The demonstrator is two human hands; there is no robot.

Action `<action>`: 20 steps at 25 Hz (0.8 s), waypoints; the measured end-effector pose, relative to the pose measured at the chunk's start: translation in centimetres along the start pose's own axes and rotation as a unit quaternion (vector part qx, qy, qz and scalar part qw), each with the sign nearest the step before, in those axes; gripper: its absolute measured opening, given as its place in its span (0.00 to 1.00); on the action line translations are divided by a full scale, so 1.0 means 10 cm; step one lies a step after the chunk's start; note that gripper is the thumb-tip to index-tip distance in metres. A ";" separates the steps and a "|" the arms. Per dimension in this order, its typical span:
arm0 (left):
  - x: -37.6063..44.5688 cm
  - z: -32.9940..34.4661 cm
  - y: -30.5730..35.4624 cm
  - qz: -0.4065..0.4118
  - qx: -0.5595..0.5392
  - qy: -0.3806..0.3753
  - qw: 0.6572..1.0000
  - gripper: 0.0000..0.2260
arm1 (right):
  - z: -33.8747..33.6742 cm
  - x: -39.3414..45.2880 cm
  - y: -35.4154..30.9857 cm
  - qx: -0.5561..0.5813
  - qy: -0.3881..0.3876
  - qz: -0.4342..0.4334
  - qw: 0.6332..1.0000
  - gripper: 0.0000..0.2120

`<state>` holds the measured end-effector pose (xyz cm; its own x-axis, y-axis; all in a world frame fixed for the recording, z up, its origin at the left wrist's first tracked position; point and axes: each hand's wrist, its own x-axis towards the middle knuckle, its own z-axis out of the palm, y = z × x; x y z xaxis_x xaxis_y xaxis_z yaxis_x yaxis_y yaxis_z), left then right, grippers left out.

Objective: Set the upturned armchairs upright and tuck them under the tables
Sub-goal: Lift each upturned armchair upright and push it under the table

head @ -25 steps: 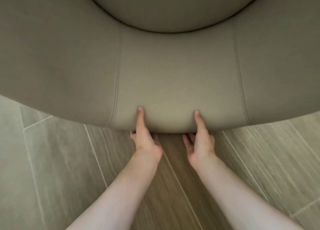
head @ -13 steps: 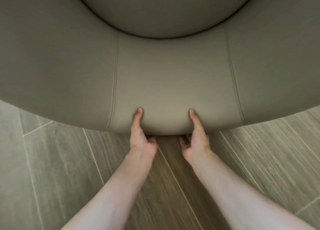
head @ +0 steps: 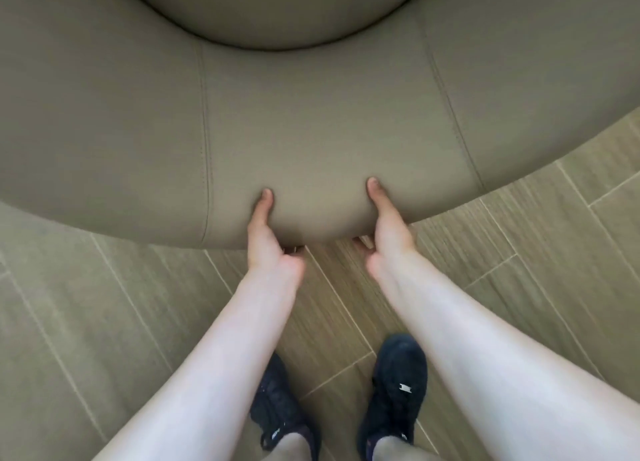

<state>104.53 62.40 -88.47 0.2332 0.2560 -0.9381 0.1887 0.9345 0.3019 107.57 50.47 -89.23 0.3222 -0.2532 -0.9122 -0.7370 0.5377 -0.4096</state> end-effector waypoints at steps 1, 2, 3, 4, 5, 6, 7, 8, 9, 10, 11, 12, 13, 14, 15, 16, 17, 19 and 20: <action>-0.26 0.01 0.06 -0.001 0.006 0.012 1.000 0.18 | -0.03 -0.24 -0.08 -0.007 0.012 -0.002 1.000 0.34; -0.51 0.02 0.12 -0.001 0.014 0.028 1.000 0.18 | -0.06 -0.47 -0.14 -0.016 0.025 -0.004 1.000 0.35; -0.76 0.04 0.20 -0.001 0.024 0.042 0.999 0.19 | -0.07 -0.71 -0.22 -0.026 0.035 -0.005 0.999 0.38; -0.99 0.07 0.28 -0.004 0.034 0.056 0.998 0.21 | -0.07 -0.93 -0.29 -0.034 0.042 -0.004 0.999 0.40; -1.20 0.10 0.37 -0.005 0.039 0.068 0.997 0.21 | -0.05 -1.14 -0.37 -0.038 0.051 -0.002 0.998 0.42; -1.35 0.14 0.45 -0.002 0.047 0.080 0.996 0.21 | -0.03 -1.30 -0.43 -0.046 0.057 -0.004 0.997 0.43; -1.52 0.18 0.54 -0.002 0.051 0.088 0.995 0.20 | 0.02 -1.47 -0.49 -0.052 0.060 -0.004 0.997 0.44; -1.68 0.23 0.64 -0.006 0.057 0.094 0.994 0.17 | 0.07 -1.63 -0.56 -0.058 0.065 -0.004 0.996 0.44; -1.81 0.27 0.71 -0.008 0.059 0.095 0.994 0.15 | 0.11 -1.77 -0.63 -0.060 0.066 -0.007 0.996 0.44; -2.07 0.39 0.93 -0.007 0.067 0.093 0.993 0.13 | 0.22 -2.05 -0.77 -0.065 0.064 -0.006 0.996 0.44; -2.19 0.45 1.03 -0.004 0.062 0.096 0.993 0.13 | 0.28 -2.18 -0.83 -0.062 0.060 -0.009 0.996 0.44; -2.27 0.50 1.09 -0.005 0.063 0.105 0.992 0.12 | 0.33 -2.25 -0.86 -0.062 0.068 -0.016 0.996 0.44; -2.30 0.54 1.13 -0.008 0.065 0.111 0.992 0.13 | 0.37 -2.29 -0.91 -0.065 0.071 -0.022 0.995 0.45; -2.42 0.69 1.27 -0.012 0.071 0.103 0.992 0.14 | 0.49 -2.39 -1.04 -0.083 0.062 -0.026 0.994 0.46; -2.53 0.83 1.41 -0.014 0.066 0.092 0.993 0.16 | 0.61 -2.50 -1.19 -0.102 0.051 -0.026 0.993 0.47; -2.62 0.96 1.53 -0.013 0.059 0.092 0.994 0.19 | 0.74 -2.60 -1.34 -0.123 0.045 -0.033 0.991 0.48; -2.66 1.07 1.63 -0.012 0.059 0.094 0.994 0.22 | 0.87 -2.70 -1.51 -0.172 0.053 -0.049 0.982 0.48; -2.80 1.29 1.82 -0.013 0.071 0.085 0.994 0.28 | 1.08 -2.89 -1.79 -0.352 0.135 -0.146 0.914 0.51; -2.85 1.38 1.90 -0.015 0.081 0.088 0.993 0.30 | 1.13 -2.98 -1.86 -0.429 0.171 -0.259 0.848 0.50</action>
<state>114.62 69.43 -53.68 0.0567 0.2817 -0.9578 0.3479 0.8936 0.2834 118.40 57.13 -54.59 0.6528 -0.5735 -0.4950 -0.7568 -0.4639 -0.4605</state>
